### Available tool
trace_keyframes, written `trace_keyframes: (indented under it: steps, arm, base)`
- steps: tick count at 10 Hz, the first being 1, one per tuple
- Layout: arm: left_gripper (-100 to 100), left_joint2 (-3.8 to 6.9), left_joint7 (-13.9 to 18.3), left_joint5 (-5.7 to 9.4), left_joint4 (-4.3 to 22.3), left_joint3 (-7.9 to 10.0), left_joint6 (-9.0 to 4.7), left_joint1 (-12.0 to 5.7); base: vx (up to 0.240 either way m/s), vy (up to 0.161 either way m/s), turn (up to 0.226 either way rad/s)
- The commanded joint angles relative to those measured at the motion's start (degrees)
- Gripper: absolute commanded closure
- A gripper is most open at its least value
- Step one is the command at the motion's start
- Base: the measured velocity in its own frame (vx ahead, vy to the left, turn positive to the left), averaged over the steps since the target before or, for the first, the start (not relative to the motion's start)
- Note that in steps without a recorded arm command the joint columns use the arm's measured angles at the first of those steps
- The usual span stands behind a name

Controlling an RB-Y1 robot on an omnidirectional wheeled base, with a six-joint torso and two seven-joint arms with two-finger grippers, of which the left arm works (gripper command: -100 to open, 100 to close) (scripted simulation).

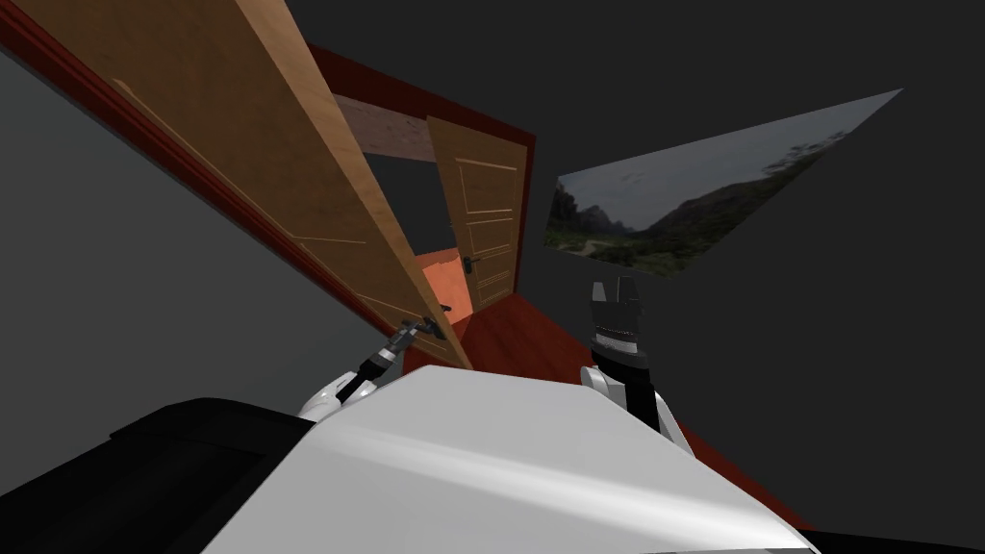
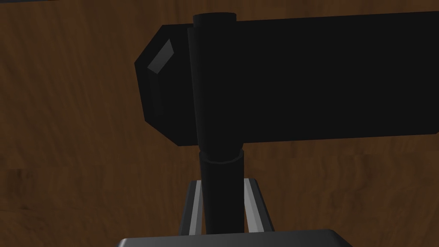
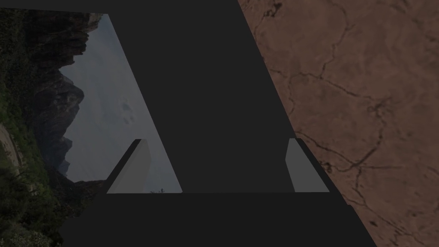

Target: Pull the door open

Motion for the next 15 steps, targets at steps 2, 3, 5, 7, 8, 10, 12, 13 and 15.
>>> trace_keyframes:
  steps: [2,3,5,7,8,10,12,13,15]
  arm:
    - [100,-0.05,0.34,-0.51,2.21,-0.4,-4.08,1.22]
    - [100,0.14,0.65,-0.7,3.86,-0.38,-5.51,1.77]
    - [100,0.14,0.65,-0.7,3.86,-0.38,-6.61,1.77]
    - [100,0.55,1.26,-1.07,7.17,-0.33,-10.45,2.88]
    - [100,0.55,1.26,-1.07,7.17,-0.33,-11.61,2.88]
    - [100,0.95,1.85,-1.43,10.35,-0.28,-15.81,3.96]
    - [100,1.15,2.13,-1.6,11.87,-0.25,-18.67,4.49]
    - [100,1.34,2.38,-1.75,13.27,-0.23,-20.64,4.99]
    - [100,1.53,2.62,-1.9,14.58,-0.2,-22.69,5.46]
  base:
    - [0.005,0.002,-0.026]
    - [0.009,0.006,-0.078]
    - [-0.002,0.004,0.002]
    - [0.006,-0.002,-0.063]
    - [0.005,0.005,-0.002]
    - [0.0,0.004,-0.05]
    - [-0.004,0.011,-0.021]
    - [-0.007,0.012,-0.06]
    - [-0.006,0.009,-0.019]
